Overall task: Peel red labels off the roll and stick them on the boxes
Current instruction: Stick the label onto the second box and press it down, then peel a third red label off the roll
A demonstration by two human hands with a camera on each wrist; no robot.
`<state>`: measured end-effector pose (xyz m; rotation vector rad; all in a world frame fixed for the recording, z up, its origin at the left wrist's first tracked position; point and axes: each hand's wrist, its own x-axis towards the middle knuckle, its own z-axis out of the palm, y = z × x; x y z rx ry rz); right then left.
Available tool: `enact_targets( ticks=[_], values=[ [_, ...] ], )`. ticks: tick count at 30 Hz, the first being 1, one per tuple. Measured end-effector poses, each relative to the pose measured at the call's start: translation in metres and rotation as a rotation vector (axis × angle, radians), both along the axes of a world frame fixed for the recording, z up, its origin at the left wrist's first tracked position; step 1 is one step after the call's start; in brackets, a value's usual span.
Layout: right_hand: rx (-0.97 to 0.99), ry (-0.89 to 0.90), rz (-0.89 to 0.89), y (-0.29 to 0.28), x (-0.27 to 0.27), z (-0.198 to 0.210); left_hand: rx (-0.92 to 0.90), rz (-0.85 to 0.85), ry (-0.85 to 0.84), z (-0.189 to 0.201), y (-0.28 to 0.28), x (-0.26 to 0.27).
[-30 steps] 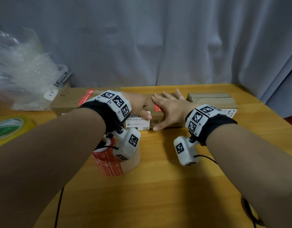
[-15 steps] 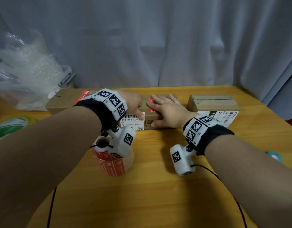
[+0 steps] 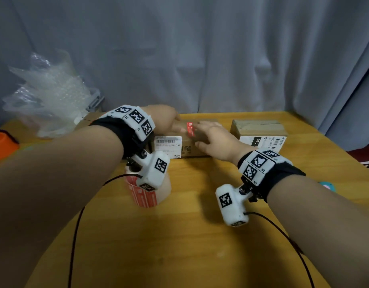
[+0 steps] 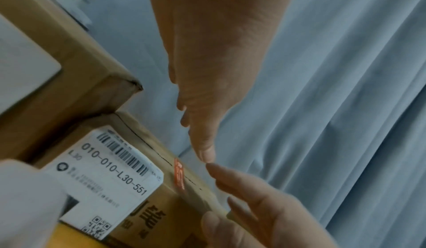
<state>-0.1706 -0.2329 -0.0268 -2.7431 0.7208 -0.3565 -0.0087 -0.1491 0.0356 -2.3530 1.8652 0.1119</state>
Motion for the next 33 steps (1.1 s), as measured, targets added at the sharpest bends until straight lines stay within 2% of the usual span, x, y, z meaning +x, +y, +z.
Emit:
enact_targets(
  ticks=[4, 8, 12, 15, 17, 20, 24, 27, 30, 33],
  values=[
    [0.301, -0.136, 0.057, 0.028, 0.0, 0.002, -0.117, -0.058, 0.092, 0.009, 0.039, -0.006],
    [0.36, -0.08, 0.169, 0.06, -0.001, -0.002, -0.183, -0.061, 0.189, 0.0, 0.082, -0.016],
    [0.281, 0.055, 0.315, 0.09, -0.002, -0.008, -0.298, -0.054, 0.317, -0.022, 0.114, -0.016],
    [0.203, -0.004, 0.243, 0.104, 0.004, -0.019, -0.427, -0.001, 0.539, -0.031, 0.129, -0.01],
    [0.115, -0.064, 0.154, 0.106, 0.006, -0.026, -0.421, 0.015, 0.646, -0.033, 0.136, -0.011],
    [0.005, -0.084, 0.078, 0.104, 0.003, -0.029, -0.315, 0.021, 0.63, -0.035, 0.139, -0.018],
    [0.032, -0.12, 0.012, 0.095, -0.009, -0.021, -0.235, 0.009, 0.591, -0.043, 0.141, -0.024],
    [0.036, -0.117, 0.005, 0.085, -0.017, -0.011, -0.331, 0.025, 0.533, -0.05, 0.139, -0.024],
    [0.032, -0.099, -0.007, 0.077, -0.023, -0.005, -0.435, 0.075, 0.648, -0.05, 0.133, -0.028],
    [-0.194, -0.196, -0.107, 0.075, -0.024, -0.007, -0.47, 0.093, 0.668, -0.052, 0.126, -0.03]
  ],
)
